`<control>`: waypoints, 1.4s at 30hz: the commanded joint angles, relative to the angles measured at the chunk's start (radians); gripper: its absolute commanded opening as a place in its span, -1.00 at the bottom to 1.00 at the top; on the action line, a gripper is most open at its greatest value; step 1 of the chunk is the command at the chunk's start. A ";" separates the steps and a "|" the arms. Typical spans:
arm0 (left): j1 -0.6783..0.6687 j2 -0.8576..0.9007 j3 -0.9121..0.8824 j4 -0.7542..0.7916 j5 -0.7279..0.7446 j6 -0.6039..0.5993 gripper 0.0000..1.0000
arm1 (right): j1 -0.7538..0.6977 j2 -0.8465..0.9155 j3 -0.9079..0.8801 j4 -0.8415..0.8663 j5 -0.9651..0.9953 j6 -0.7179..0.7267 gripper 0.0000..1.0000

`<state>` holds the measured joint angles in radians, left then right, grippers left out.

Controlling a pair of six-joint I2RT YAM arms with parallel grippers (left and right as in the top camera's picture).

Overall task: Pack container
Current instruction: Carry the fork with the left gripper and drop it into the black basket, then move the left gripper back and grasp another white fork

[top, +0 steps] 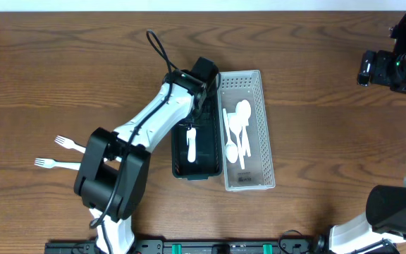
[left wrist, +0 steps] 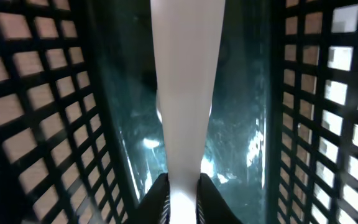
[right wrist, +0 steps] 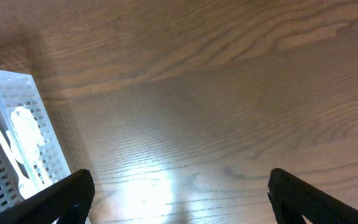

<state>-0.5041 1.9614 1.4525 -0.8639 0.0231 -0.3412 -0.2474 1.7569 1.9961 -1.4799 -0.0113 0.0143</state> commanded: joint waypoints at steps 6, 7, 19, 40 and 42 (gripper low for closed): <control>0.005 -0.045 0.018 0.006 -0.013 0.148 -0.12 | -0.002 -0.001 0.004 -0.002 -0.009 0.007 0.85; 0.005 -0.063 0.026 0.002 -0.021 0.158 -0.13 | -0.002 -0.001 0.004 -0.001 -0.008 0.007 0.85; 0.170 -0.444 0.101 -0.097 -0.290 0.136 0.29 | -0.002 -0.001 0.004 -0.002 -0.008 0.007 0.85; 0.947 -0.266 -0.124 -0.142 -0.051 -0.449 0.79 | -0.002 -0.001 0.004 -0.007 -0.008 0.007 0.86; 0.947 -0.221 -0.125 -0.129 -0.051 -0.444 0.79 | -0.002 -0.001 0.004 -0.009 -0.008 0.007 0.86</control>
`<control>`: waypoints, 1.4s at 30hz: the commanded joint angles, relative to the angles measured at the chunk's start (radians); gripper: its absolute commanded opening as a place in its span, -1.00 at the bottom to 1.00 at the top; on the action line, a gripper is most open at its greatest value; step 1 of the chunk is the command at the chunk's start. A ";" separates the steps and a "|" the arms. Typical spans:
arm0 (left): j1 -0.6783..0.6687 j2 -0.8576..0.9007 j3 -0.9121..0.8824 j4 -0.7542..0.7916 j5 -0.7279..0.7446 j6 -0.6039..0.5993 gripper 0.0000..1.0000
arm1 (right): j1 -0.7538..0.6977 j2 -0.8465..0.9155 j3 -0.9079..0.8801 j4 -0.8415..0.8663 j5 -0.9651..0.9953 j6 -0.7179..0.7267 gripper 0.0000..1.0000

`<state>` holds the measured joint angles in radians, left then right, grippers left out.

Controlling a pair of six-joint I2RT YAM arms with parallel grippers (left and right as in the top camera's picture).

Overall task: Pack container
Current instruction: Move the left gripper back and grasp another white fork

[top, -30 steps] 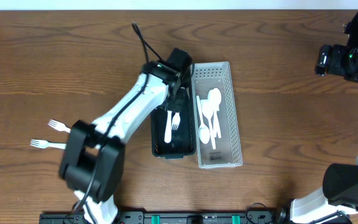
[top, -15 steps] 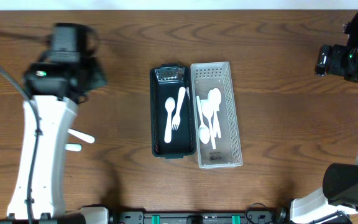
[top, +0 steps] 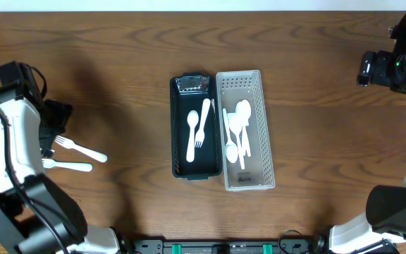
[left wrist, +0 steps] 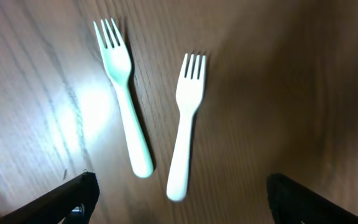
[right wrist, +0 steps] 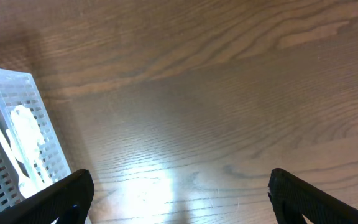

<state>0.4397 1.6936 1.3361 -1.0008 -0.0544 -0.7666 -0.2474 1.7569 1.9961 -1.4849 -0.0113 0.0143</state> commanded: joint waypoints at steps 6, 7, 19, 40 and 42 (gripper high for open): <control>0.002 0.171 -0.008 0.056 0.026 -0.016 0.80 | -0.002 -0.001 0.004 -0.019 -0.008 0.007 0.86; 0.002 0.187 -0.008 0.064 0.026 -0.016 0.81 | -0.002 -0.001 0.004 -0.021 -0.008 0.007 0.86; 0.002 0.327 -0.008 0.153 0.029 0.123 0.80 | -0.002 -0.001 0.004 -0.023 -0.008 0.007 0.86; 0.002 0.353 -0.125 0.288 0.141 0.183 0.72 | -0.002 -0.001 0.004 -0.026 -0.007 0.007 0.86; 0.002 0.353 -0.142 0.296 0.141 0.183 0.62 | -0.002 -0.001 0.004 -0.026 -0.007 0.007 0.86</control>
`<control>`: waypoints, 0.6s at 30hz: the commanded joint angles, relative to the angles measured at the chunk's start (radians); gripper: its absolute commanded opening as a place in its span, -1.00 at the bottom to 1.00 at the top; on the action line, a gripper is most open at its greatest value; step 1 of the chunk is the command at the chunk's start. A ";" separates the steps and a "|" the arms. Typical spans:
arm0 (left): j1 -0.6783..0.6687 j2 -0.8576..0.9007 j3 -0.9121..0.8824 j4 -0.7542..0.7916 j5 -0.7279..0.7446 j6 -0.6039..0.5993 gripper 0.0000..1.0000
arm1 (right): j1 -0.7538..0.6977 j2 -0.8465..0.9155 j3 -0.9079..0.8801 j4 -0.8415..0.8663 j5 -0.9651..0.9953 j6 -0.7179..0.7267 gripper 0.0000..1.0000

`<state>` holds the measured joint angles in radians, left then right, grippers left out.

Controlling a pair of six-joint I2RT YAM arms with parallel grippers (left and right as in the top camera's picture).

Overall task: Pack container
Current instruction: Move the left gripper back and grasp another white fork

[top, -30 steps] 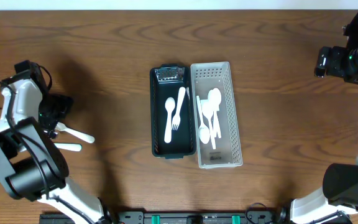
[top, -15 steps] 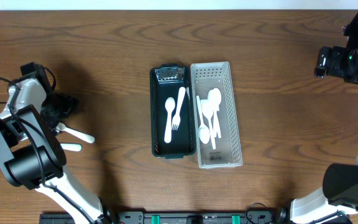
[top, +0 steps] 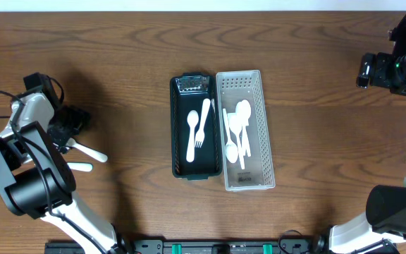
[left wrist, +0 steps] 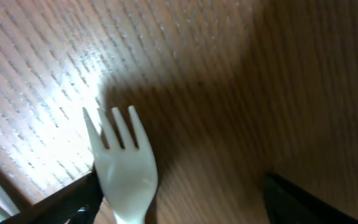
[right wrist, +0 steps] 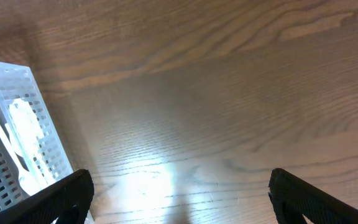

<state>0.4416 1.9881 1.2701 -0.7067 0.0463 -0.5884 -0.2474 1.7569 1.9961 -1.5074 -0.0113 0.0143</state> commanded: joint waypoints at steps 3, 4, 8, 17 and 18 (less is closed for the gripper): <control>0.000 0.058 -0.077 -0.003 0.040 0.007 0.42 | -0.002 -0.001 0.004 -0.004 -0.007 0.007 0.86; 0.000 0.058 -0.077 -0.006 0.040 0.010 0.36 | -0.002 -0.001 0.004 -0.004 -0.007 0.007 0.85; 0.000 0.058 -0.077 -0.030 0.040 0.009 0.08 | -0.002 -0.001 0.004 -0.007 -0.007 0.007 0.85; 0.000 0.058 -0.077 -0.047 0.040 0.011 -0.63 | -0.002 -0.001 0.004 -0.007 0.004 0.007 0.86; 0.000 0.058 -0.077 -0.047 0.040 0.013 -0.71 | -0.002 -0.001 0.004 -0.007 0.004 0.007 0.86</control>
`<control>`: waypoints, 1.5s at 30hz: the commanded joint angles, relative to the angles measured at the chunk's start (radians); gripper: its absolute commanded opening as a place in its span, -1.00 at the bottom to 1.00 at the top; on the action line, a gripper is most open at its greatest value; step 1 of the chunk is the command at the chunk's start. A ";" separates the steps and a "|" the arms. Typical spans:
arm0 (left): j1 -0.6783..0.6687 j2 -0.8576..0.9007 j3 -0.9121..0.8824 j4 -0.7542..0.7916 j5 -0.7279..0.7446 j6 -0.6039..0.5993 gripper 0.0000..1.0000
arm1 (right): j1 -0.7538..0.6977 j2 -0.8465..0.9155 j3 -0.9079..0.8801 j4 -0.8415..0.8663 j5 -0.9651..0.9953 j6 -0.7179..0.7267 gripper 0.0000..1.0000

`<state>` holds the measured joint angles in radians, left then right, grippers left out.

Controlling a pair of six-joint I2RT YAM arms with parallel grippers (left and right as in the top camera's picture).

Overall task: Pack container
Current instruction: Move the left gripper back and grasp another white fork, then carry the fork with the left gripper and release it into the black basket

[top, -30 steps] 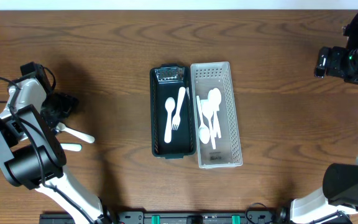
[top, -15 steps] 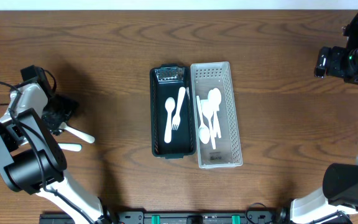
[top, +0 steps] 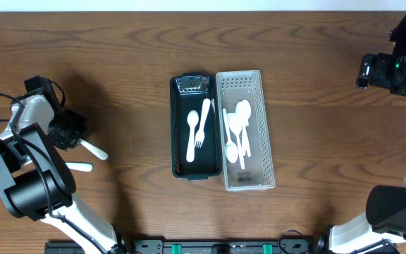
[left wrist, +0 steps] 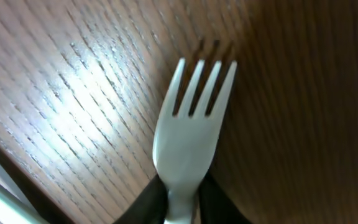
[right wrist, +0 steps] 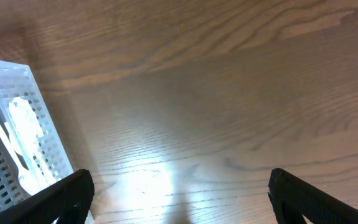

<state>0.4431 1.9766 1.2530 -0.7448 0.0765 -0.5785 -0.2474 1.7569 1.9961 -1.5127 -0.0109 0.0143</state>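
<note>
My left gripper (top: 71, 132) is low at the table's left side, shut on the neck of a white plastic fork (left wrist: 188, 137). The fork's tines point away from the wrist camera and its handle (top: 94, 150) sticks out to the right. A second white fork (top: 77, 167) lies on the wood just below. At mid-table the dark mesh basket (top: 174, 130) holds two forks (top: 198, 127). Beside it, the white basket (top: 265, 141) holds several spoons (top: 236, 130). My right gripper (right wrist: 179, 202) hangs open at the far right, over bare wood.
A black cable runs along the table's left edge near my left arm. The white basket's corner (right wrist: 17, 143) shows at the left of the right wrist view. Bare wood lies between the forks and the baskets.
My left gripper was open with the fork's tines off to one side. It is now centred on that fork and shut on its neck. The right arm has not moved.
My left gripper was shut on a fork inside the dark basket, beside one lying there. Then two forks lay in the basket and the gripper was open over two forks at the left. It then came down on the upper one, and now holds it.
</note>
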 commanded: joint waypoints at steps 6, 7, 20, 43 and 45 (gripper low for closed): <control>-0.020 0.041 -0.013 -0.069 0.010 0.043 -0.88 | -0.002 -0.001 0.004 0.001 0.003 0.007 0.86; -0.031 0.027 0.000 -0.086 0.010 0.048 -0.88 | -0.002 -0.001 0.004 0.002 0.003 0.007 0.85; -0.442 -0.394 0.198 -0.173 0.010 0.186 -0.88 | -0.002 -0.001 0.004 -0.003 0.003 0.007 0.86; -0.908 -0.029 0.202 -0.143 0.010 0.186 -0.87 | -0.002 -0.001 0.004 -0.003 0.002 0.007 0.86; -0.908 0.006 0.202 -0.144 0.010 0.186 -0.74 | -0.002 -0.001 0.004 -0.005 0.002 0.007 0.86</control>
<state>-0.4622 1.9522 1.4601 -0.8852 0.0978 -0.4095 -0.2474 1.7569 1.9961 -1.5143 -0.0105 0.0143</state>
